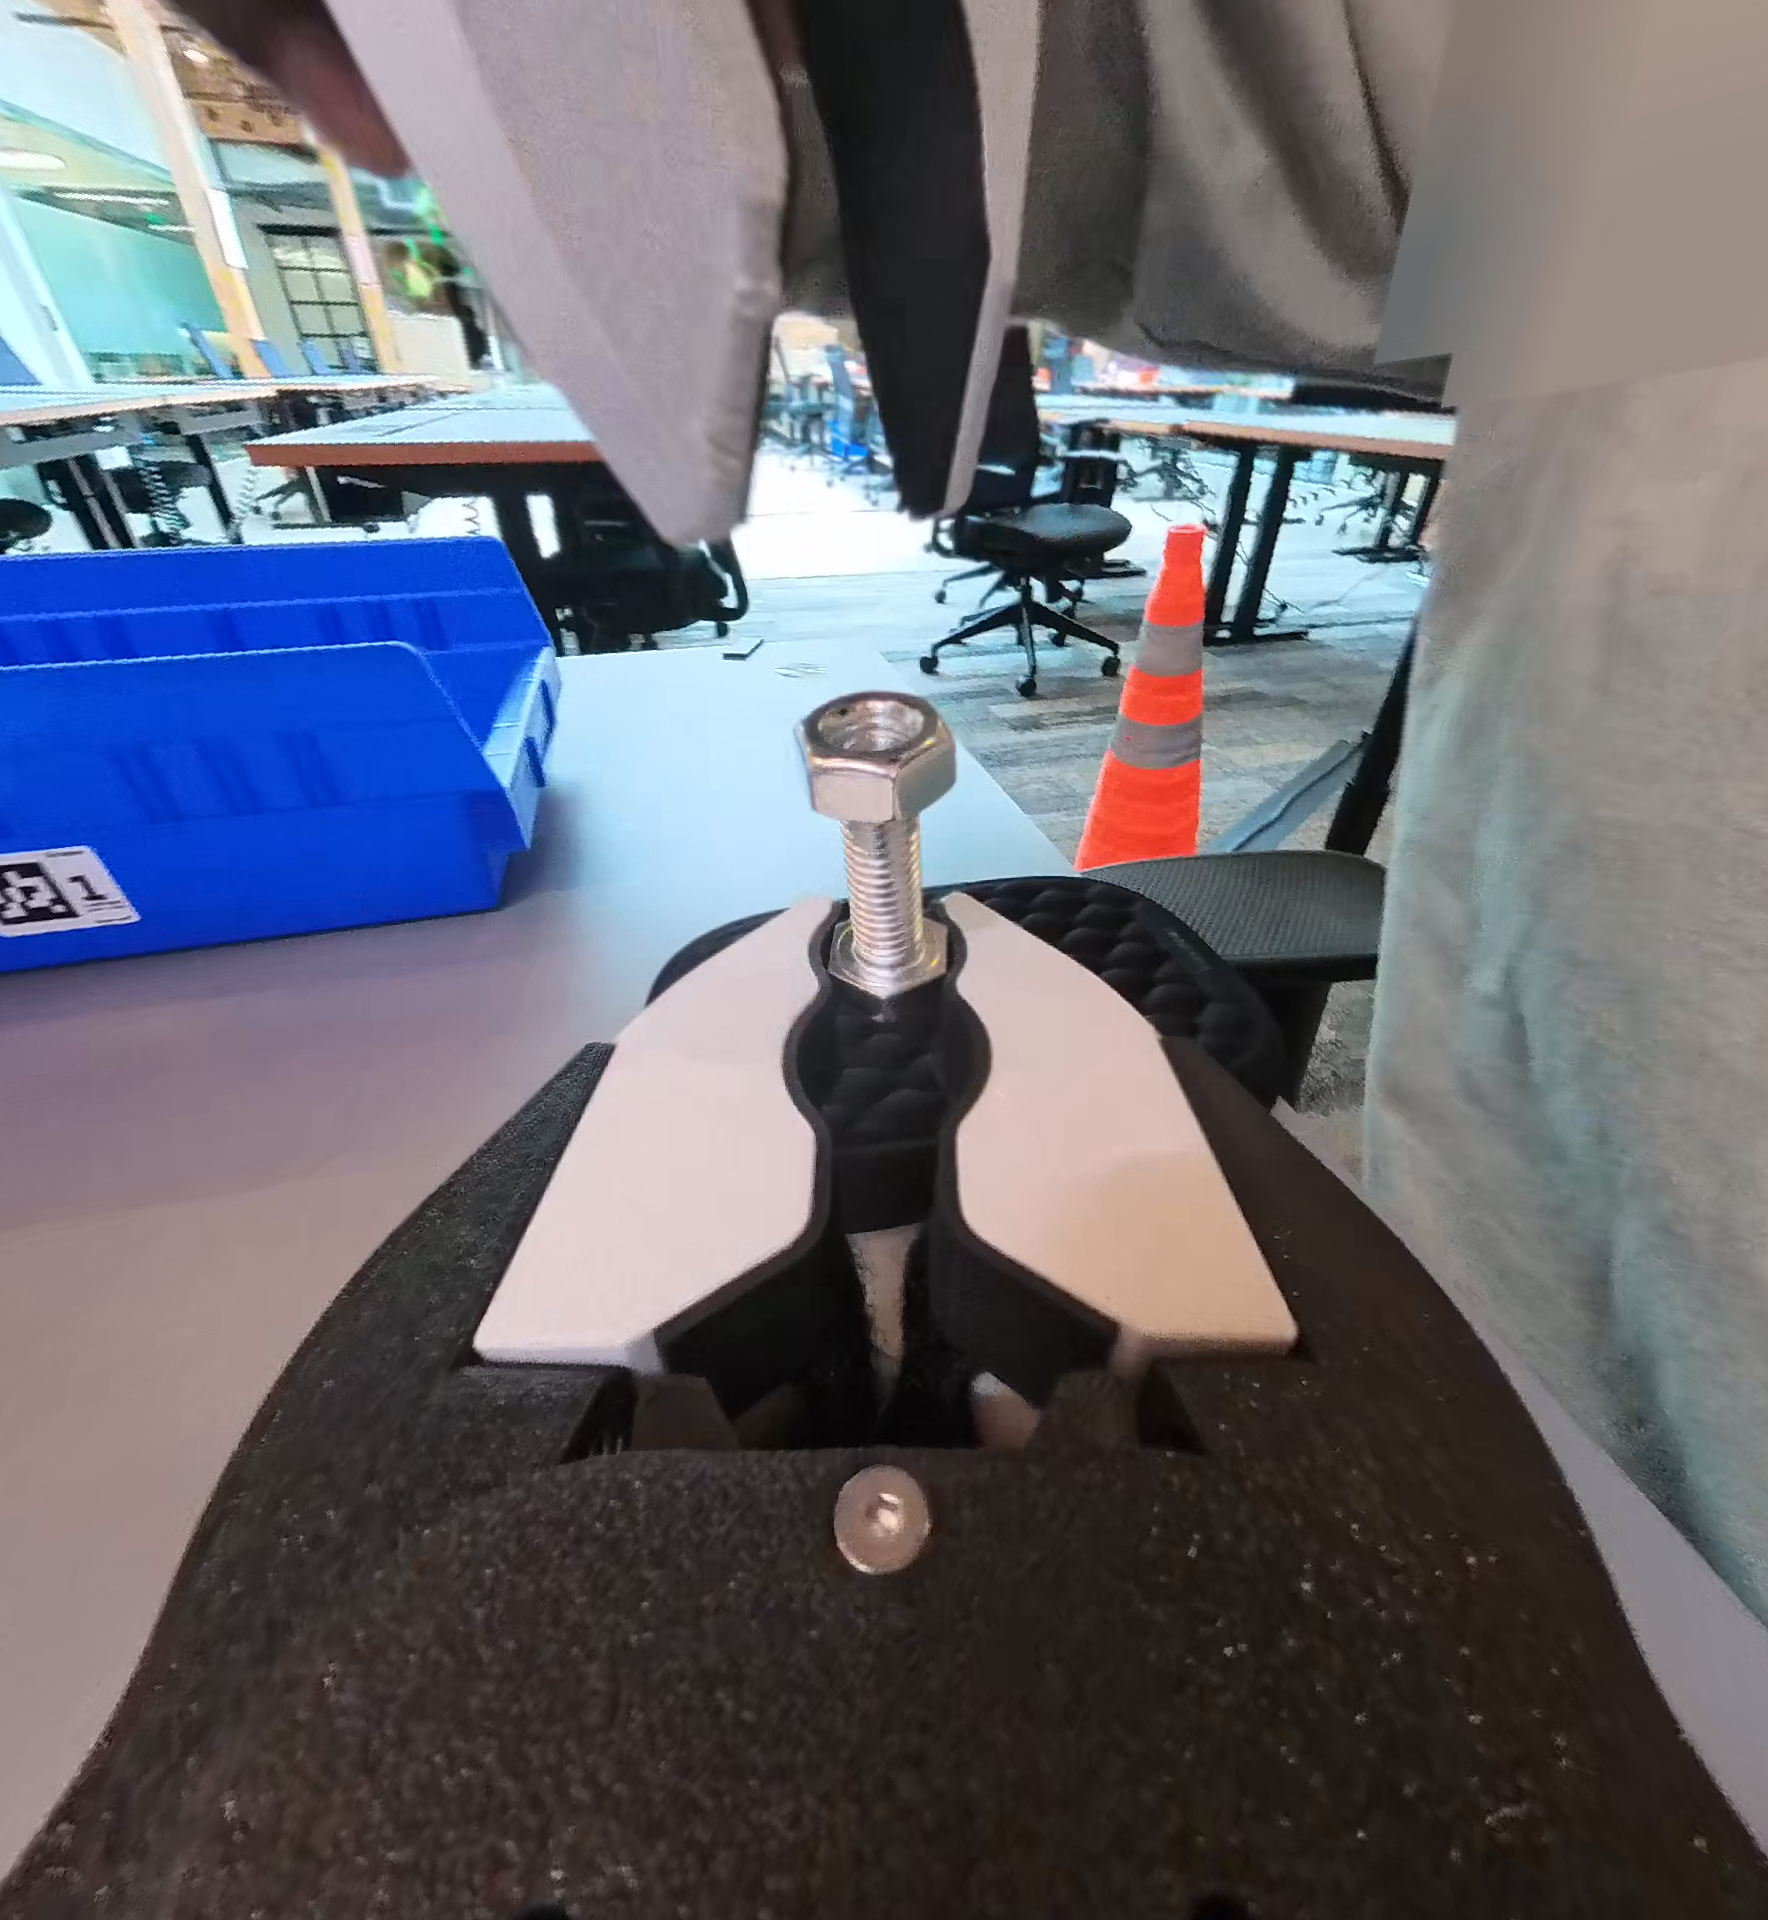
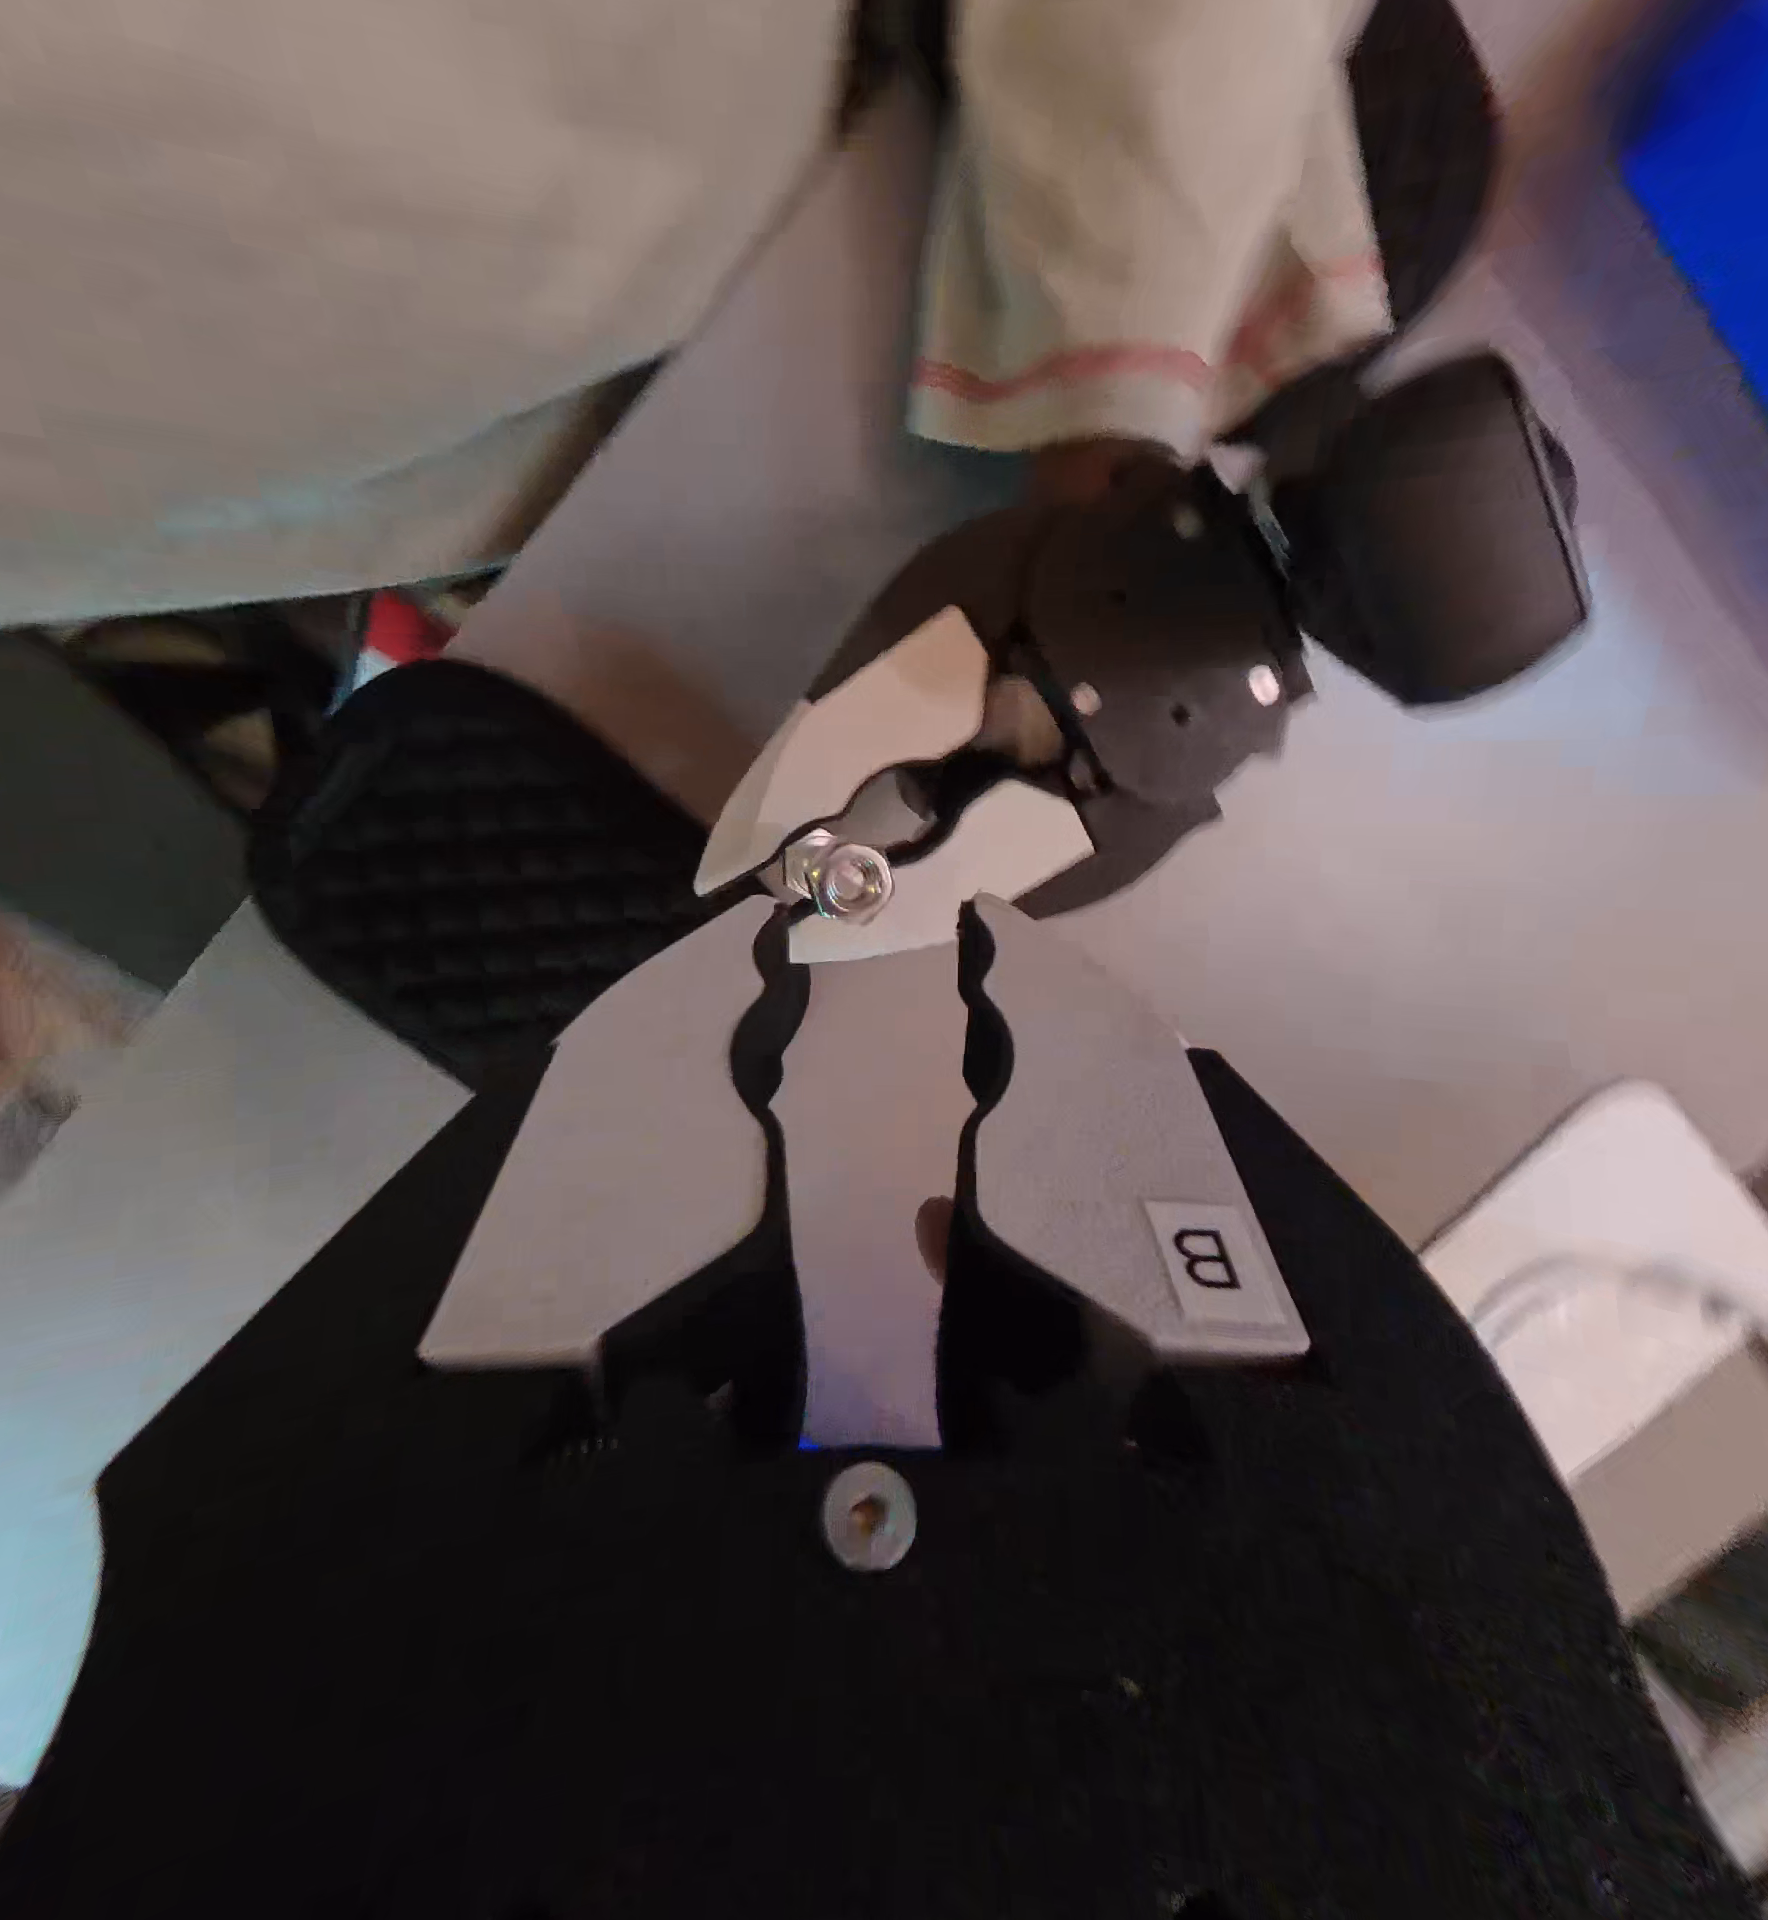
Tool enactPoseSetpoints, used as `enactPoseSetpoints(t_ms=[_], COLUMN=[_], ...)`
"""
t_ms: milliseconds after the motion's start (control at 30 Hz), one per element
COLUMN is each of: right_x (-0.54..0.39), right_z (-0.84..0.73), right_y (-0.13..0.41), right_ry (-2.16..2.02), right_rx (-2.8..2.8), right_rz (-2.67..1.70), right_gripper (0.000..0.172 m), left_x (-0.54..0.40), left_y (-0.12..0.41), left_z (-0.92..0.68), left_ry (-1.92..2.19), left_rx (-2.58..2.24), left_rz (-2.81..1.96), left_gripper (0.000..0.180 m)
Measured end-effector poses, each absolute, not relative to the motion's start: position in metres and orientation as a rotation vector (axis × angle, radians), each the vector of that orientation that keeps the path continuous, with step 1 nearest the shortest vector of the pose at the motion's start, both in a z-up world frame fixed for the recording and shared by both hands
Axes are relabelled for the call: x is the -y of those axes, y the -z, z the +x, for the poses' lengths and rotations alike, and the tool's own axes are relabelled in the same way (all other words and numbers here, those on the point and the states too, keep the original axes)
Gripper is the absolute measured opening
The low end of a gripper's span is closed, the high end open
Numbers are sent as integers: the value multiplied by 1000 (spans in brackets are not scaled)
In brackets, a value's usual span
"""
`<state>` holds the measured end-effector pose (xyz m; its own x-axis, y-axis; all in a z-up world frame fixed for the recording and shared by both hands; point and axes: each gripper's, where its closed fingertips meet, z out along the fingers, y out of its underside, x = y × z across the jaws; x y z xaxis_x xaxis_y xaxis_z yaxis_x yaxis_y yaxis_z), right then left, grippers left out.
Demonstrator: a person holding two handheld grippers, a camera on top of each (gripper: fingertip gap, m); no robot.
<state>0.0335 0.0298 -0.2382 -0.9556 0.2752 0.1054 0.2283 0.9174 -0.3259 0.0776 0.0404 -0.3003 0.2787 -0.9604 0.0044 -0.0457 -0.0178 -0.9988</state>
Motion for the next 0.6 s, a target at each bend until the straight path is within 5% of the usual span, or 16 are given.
enactPoseSetpoints(t_ms=[400,600], right_x=[-23,-33], right_z=[43,35], right_y=[267,268], right_ry=[-357,-290], right_rx=[3224,3021], right_rz=[-181,-791], right_gripper=[17,17], left_x=[-37,-49], left_y=[303,303], left_z=[80,73], left_ry=[986,927], left_rx=[-1065,-989], left_rz=[-1377,-1418], left_gripper=[14,14])
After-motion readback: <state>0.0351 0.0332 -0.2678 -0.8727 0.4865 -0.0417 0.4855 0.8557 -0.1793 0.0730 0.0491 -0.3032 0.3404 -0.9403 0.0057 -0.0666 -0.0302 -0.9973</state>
